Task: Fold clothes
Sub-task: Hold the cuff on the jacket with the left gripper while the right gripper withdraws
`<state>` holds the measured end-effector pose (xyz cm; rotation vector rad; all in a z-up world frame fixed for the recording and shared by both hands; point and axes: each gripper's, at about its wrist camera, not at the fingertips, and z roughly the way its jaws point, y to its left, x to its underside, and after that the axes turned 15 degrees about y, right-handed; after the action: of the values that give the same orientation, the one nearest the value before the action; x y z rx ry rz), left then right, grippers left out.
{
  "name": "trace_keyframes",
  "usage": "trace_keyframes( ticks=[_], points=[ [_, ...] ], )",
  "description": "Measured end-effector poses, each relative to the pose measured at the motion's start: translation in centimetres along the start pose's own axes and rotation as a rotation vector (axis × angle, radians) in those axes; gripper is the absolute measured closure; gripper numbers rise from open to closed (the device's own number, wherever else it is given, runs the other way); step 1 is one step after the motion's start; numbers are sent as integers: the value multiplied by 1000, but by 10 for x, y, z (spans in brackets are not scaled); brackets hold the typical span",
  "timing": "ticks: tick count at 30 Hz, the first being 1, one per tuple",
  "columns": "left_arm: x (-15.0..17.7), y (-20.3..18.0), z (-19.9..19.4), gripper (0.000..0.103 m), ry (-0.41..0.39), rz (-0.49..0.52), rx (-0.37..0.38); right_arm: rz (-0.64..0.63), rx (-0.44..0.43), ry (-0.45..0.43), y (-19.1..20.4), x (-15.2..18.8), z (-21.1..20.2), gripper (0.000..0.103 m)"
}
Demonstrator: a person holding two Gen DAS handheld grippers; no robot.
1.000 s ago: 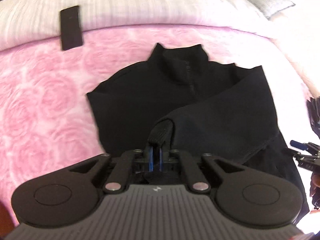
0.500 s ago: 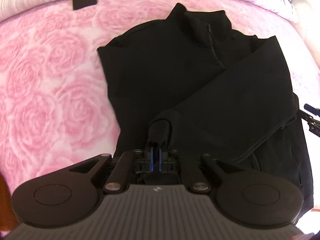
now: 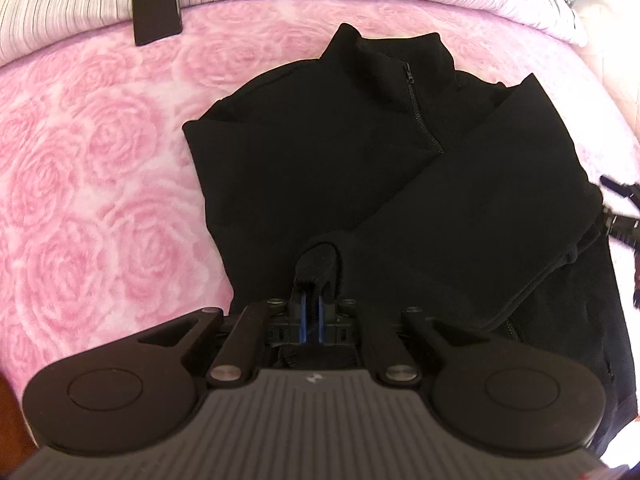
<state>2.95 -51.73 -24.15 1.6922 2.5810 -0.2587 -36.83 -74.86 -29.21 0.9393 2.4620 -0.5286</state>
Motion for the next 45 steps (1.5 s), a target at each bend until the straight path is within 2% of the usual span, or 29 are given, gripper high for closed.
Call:
trace_keyframes(
  ticks=[1,4,7,12,15,19,21,24,27,32,37,40,43,45],
  points=[
    [-2,-1,2,100,7,8,-5,61,19,1,-10,1,2,36],
    [-3,-3,13,100,36,31,-28,172,-16,83,-30,8,15,36],
    [-3,0,25,100,74,23,-48,193,-30,111,-31,13,16,34],
    [-3,3,25,100,65,13,-24,285,-81,184,-31,22,0,35],
    [-2,5,19,100,47,11,4,291,-106,172,-24,25,-32,54],
    [4,10,7,100,6,-1,51,225,-148,53,-10,1,-64,60],
    [10,14,1,100,-5,-6,74,193,-191,22,-4,-23,-57,64],
    [19,19,-3,100,-12,-10,101,168,-239,10,5,-67,-19,67],
    [23,23,3,100,-7,-30,104,154,-286,99,22,-101,38,66],
    [23,23,11,100,4,-23,123,42,-296,249,49,-118,81,62],
    [24,29,15,100,9,-32,143,167,-317,176,22,-106,50,63],
    [23,32,18,99,7,-28,146,279,-296,81,-1,-101,30,62],
    [22,35,20,99,6,-25,150,335,-243,91,-17,-113,42,62],
    [22,37,21,99,5,-22,153,281,-248,117,-13,-122,57,62]
  ],
)
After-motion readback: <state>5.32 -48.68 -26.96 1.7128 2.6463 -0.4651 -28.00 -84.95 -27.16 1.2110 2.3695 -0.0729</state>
